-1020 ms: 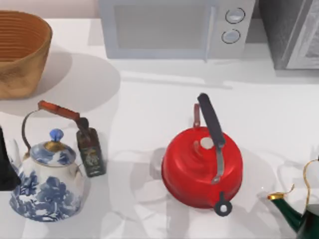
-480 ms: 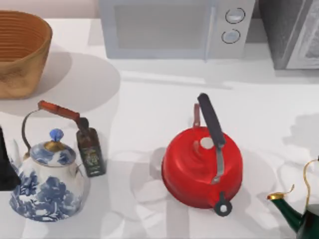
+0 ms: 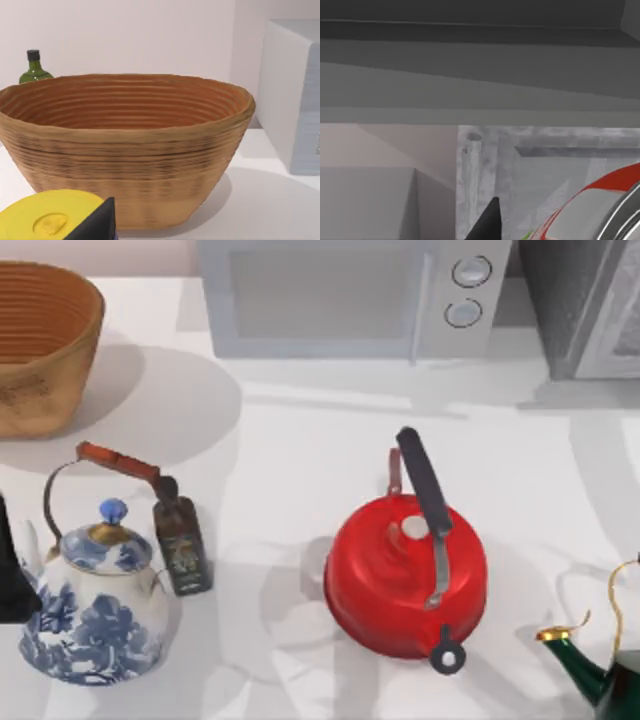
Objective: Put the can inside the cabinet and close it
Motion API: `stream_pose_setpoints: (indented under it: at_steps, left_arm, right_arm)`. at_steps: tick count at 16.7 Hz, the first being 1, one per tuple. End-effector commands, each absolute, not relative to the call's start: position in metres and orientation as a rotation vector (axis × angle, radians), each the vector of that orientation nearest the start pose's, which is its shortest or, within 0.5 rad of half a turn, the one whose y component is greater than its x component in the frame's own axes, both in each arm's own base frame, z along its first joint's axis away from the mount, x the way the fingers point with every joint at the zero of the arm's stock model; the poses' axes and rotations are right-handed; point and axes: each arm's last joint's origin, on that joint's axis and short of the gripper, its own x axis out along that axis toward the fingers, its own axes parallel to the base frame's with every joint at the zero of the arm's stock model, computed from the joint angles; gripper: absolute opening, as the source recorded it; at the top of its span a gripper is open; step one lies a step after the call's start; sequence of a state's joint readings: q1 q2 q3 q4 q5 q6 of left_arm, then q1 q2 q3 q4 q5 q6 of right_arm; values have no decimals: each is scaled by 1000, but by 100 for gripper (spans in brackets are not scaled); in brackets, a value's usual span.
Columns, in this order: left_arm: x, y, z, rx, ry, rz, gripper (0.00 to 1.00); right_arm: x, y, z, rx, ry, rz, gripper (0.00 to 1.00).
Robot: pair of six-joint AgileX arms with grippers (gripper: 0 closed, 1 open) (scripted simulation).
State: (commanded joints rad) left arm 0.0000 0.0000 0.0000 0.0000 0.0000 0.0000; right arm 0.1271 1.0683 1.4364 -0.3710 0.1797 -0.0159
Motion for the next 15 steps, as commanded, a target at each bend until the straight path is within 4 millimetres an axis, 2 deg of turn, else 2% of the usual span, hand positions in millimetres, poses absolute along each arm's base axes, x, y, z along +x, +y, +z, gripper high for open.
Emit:
stream_pose_setpoints:
  at_steps: [2, 4, 7, 13, 15]
  left_arm:
    - [106, -1, 160, 0, 0, 0, 100]
    - [106, -1, 160, 0, 0, 0, 100]
    - [106, -1, 160, 0, 0, 0, 100]
    - [106, -1, 160, 0, 0, 0, 100]
    - [106, -1, 160, 0, 0, 0, 100]
  right_arm:
    - [213, 31, 501, -12, -43, -27, 0]
    - [230, 38, 512, -1, -44, -12, 0]
    - [253, 46, 511, 3, -4, 0, 0]
    - [257, 47, 508, 3, 10, -2, 0]
    - [266, 48, 509, 1, 23, -1, 0]
